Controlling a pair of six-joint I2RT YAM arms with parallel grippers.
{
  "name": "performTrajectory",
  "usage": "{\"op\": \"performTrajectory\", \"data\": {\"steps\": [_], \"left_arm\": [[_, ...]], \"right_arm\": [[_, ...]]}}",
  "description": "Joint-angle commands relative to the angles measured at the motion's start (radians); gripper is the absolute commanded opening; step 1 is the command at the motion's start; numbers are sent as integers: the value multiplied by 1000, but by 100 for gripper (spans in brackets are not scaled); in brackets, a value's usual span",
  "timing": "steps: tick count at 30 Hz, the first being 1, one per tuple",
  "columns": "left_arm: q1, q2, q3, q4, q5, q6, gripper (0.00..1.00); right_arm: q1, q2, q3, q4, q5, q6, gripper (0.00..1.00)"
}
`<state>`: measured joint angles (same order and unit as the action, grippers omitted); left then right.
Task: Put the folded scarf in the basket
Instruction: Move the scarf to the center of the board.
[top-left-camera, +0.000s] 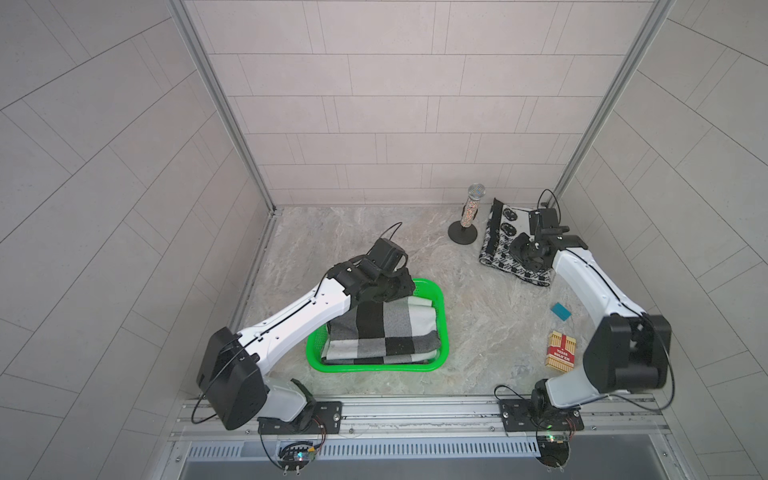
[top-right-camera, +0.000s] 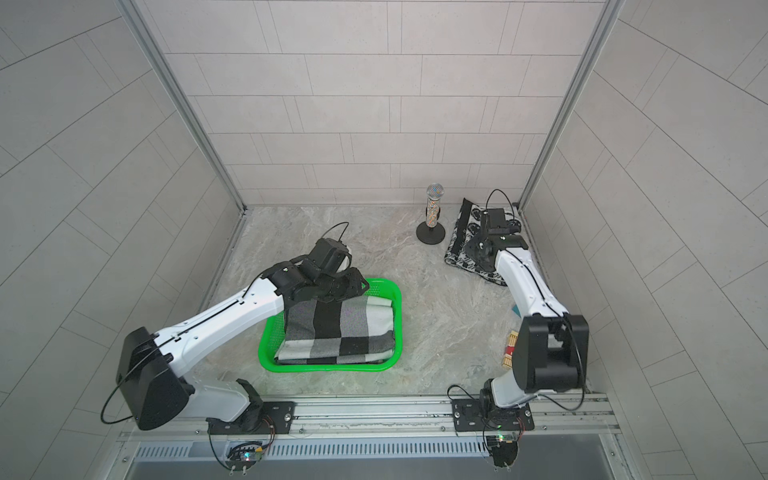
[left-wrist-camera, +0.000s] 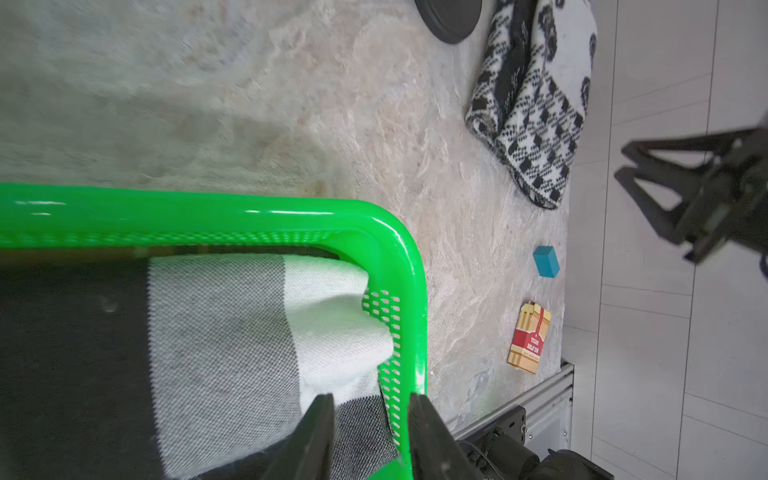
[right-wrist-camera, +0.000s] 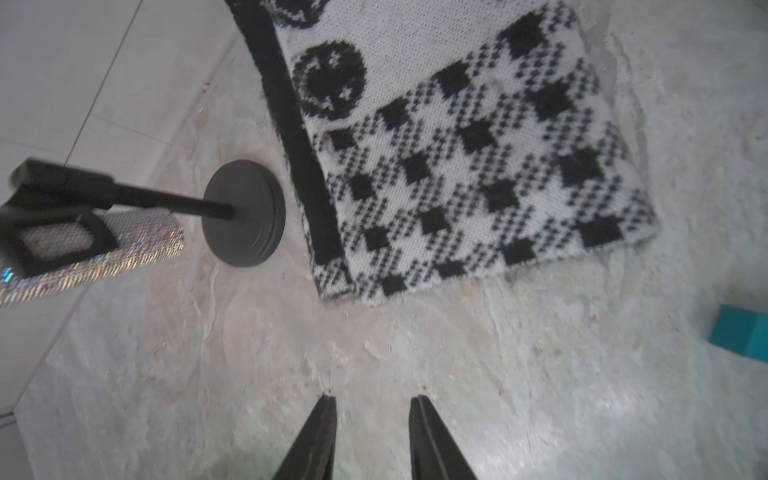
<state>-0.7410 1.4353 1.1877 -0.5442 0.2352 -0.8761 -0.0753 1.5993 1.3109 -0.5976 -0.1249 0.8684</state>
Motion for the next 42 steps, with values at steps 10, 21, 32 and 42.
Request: {"op": "performTrajectory", "data": {"steps": [10,21,32,42], "left_arm": [[-37,40,-39,141,60,-44,35],[-37,33,-48,137,59,-41,34],[-37,22,-63,136,52,-43,33],[-37,21,-62,126,46,-31,32]], "right_arm": [[-110,200,89,16,-91,-18,47],[-109,167,-254,392,-188,251,58],[-112,286,-264,550,-194,307,44],[-103,285,-279,603,-198,339,0]]}}
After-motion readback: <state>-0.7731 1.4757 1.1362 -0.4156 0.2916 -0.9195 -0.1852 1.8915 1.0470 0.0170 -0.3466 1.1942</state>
